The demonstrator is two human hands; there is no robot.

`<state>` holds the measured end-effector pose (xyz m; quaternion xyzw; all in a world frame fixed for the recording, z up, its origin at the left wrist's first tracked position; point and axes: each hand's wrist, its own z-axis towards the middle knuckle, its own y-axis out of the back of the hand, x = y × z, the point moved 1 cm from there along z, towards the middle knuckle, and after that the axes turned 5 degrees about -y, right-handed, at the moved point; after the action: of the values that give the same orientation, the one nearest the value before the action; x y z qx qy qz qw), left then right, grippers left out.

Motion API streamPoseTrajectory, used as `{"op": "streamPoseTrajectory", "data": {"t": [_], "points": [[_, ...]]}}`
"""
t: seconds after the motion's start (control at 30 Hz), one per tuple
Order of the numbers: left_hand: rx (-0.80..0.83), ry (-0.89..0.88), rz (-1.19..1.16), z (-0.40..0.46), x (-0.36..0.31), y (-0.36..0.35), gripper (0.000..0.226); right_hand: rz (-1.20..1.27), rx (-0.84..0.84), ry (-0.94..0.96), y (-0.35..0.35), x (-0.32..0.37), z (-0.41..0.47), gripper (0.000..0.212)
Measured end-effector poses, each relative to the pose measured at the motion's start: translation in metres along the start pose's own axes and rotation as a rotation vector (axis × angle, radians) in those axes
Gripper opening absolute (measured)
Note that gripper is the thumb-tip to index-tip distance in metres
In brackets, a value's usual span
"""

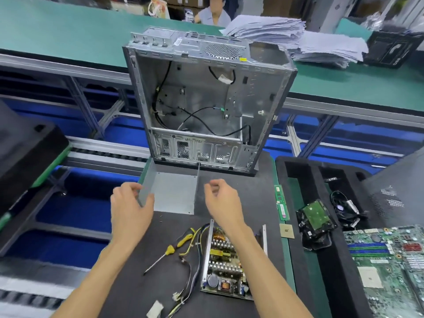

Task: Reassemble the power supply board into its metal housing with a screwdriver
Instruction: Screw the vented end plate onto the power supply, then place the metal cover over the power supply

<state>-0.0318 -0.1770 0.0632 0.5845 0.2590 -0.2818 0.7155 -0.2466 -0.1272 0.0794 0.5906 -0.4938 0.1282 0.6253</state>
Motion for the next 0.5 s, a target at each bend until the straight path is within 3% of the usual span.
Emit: {"op": "streamPoseTrajectory", "data": {"t": [0.1, 0.17, 0.3, 0.5], "points": [[0.067, 0.131, -0.023, 0.014, 0.015, 0.002, 0.057, -0.06, 0.096, -0.054, -0.022, 0.011, 0.02, 0.051], [0.186, 0.211, -0.073, 0.02, 0.022, -0.003, 0.062, -0.104, 0.134, -0.085, -0.032, 0.012, 0.03, 0.047], [0.247, 0.194, -0.058, 0.022, 0.035, -0.016, 0.032, -0.172, 0.144, -0.077, -0.046, 0.01, 0.038, 0.028], [0.221, 0.146, -0.121, 0.019, 0.041, -0.015, 0.028, -0.226, 0.12, -0.028, -0.046, 0.012, 0.039, 0.023]]}}
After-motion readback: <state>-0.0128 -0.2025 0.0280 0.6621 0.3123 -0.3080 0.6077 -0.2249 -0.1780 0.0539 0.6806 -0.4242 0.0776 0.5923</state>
